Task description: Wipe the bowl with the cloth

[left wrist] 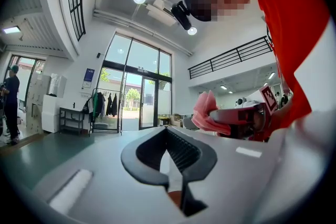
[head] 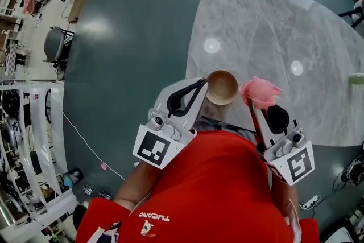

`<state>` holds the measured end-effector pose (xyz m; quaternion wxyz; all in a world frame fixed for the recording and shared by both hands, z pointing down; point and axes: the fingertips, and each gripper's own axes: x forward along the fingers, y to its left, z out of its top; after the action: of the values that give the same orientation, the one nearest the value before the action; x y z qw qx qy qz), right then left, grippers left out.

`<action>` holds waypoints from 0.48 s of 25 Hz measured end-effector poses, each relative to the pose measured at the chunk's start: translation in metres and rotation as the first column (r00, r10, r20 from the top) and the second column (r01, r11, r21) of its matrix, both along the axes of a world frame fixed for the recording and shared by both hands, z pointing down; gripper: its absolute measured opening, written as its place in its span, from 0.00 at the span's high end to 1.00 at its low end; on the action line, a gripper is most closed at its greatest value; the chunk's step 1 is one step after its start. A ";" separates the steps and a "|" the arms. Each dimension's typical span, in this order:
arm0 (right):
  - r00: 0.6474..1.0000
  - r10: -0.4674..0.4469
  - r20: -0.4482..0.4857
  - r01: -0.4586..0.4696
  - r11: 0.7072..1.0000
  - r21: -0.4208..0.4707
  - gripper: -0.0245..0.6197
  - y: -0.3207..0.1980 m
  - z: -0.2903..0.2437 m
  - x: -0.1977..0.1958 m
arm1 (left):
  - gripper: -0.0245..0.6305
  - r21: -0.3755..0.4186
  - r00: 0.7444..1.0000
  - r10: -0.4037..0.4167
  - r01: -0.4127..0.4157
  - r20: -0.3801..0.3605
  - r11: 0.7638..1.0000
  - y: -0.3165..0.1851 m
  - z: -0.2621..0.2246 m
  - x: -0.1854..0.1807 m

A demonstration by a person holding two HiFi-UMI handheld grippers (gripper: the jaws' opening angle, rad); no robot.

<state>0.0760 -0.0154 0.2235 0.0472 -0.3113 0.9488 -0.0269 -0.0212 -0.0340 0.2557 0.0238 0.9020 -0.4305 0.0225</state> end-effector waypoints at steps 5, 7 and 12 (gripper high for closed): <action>1.000 -0.002 -0.016 0.002 1.000 0.008 0.92 0.002 -0.003 -0.001 | 0.95 0.000 1.000 0.015 -0.015 -0.004 1.000 -0.001 -0.004 0.001; 0.999 -0.003 -0.033 0.003 1.000 0.007 0.92 0.003 0.000 -0.001 | 0.95 -0.002 1.000 0.024 -0.024 -0.007 1.000 -0.001 -0.003 0.002; 0.999 0.016 -0.044 -0.017 1.000 -0.009 0.92 0.003 0.005 0.002 | 0.96 -0.010 0.999 0.037 -0.037 -0.013 0.999 -0.003 0.000 0.004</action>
<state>0.0778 -0.0123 0.2284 0.0250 -0.3198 0.9468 -0.0243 -0.0174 -0.0366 0.2555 0.0310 0.9098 -0.4135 0.0194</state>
